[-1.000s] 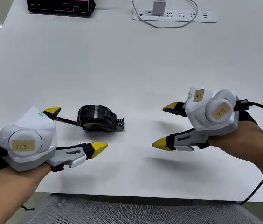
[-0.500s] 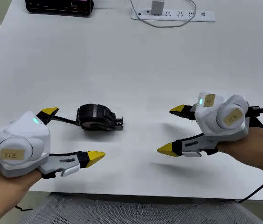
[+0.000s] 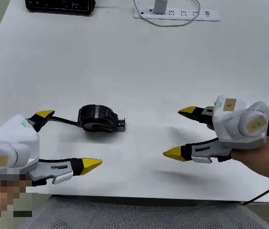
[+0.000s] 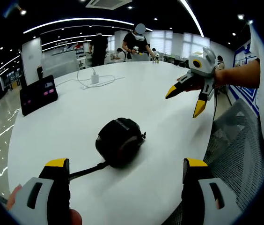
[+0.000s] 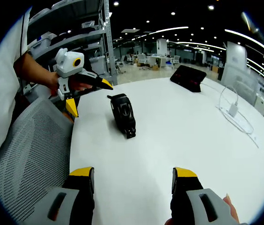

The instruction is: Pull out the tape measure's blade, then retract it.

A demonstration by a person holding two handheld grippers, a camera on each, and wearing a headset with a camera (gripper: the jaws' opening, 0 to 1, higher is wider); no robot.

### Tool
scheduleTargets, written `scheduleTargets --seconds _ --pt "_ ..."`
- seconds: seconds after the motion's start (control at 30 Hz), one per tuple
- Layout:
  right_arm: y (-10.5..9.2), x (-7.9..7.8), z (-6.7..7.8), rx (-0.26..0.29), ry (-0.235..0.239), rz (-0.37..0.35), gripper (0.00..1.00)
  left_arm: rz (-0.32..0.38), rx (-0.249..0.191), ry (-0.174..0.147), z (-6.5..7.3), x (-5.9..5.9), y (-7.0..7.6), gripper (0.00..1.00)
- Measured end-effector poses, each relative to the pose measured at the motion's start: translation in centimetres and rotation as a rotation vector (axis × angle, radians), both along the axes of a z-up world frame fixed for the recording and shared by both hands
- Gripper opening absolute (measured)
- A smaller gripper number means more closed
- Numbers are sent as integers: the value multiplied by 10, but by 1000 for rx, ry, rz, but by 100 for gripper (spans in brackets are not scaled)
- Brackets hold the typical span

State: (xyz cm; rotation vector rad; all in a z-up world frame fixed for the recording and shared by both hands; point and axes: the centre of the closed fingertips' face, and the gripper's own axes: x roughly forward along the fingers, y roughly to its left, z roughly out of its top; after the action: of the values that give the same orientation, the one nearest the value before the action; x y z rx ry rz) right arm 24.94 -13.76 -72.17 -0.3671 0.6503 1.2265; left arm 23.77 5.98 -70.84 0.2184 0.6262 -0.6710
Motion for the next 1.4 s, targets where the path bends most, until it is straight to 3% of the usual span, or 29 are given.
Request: scheduleTargets --seconds 0.17,0.5,0.73,1.4 --pt "-4 0 3 18 -4 -18 68 -20 16 1 0 -5 3 99" --pt "-13 -8 6 28 -19 -43 73 -31 -19 13 3 -10 6 99" --pt "-26 -9 8 48 0 -76 74 -43 -22 24 -1 -17 6 99" --pt "-46 -16 7 39 11 -129 75 -67 -22 38 -3 -21 10 99"
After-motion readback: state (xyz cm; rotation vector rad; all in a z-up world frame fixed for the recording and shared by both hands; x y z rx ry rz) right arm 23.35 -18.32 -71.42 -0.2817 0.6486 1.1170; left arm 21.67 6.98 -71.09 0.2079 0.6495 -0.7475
